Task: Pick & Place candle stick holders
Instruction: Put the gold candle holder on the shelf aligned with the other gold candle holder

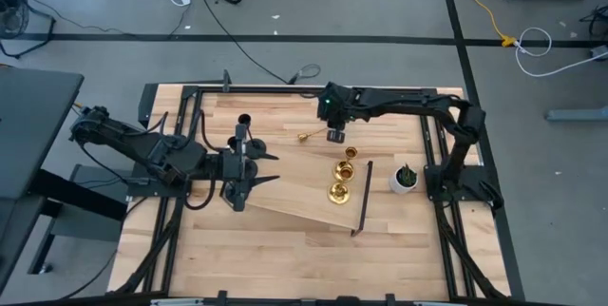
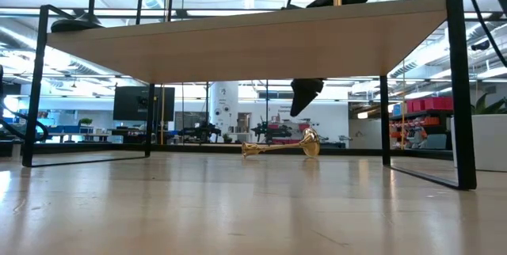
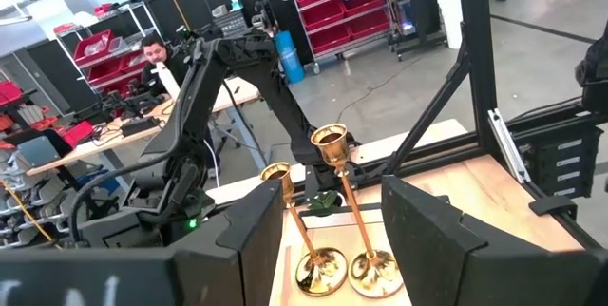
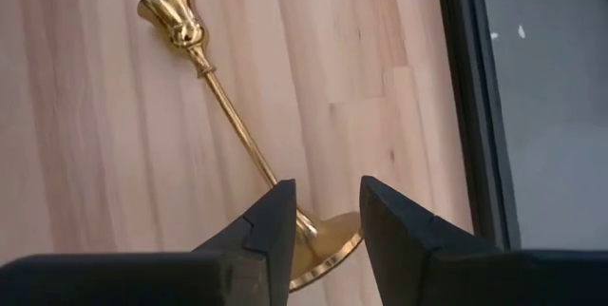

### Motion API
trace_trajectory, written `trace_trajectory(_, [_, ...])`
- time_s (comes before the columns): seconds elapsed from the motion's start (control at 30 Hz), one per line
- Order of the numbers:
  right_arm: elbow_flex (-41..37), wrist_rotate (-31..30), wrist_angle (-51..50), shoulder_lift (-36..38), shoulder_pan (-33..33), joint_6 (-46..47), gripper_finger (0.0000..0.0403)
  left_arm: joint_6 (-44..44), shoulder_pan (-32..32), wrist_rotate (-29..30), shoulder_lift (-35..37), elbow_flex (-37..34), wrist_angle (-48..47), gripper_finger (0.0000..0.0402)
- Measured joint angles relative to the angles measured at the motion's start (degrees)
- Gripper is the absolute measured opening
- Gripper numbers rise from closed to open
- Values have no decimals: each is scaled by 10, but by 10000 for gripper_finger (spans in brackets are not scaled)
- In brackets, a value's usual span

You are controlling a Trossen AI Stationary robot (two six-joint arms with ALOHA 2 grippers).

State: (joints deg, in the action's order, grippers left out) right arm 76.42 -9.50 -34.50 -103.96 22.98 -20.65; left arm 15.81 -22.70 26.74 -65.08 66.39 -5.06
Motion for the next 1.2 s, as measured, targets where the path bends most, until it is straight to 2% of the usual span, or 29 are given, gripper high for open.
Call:
trace_trajectory(0.2, [0,-1,3,-7,-11,-12,121,-1,0,2,0,0,1,181])
trace_trajectory(0.87, [0,15,55,-111,-21,-34,121,-1,0,2,0,0,-3,181])
trace_trajectory(1.2, [0,24,75,-110,-21,-34,121,-1,0,2,0,0,-4,181])
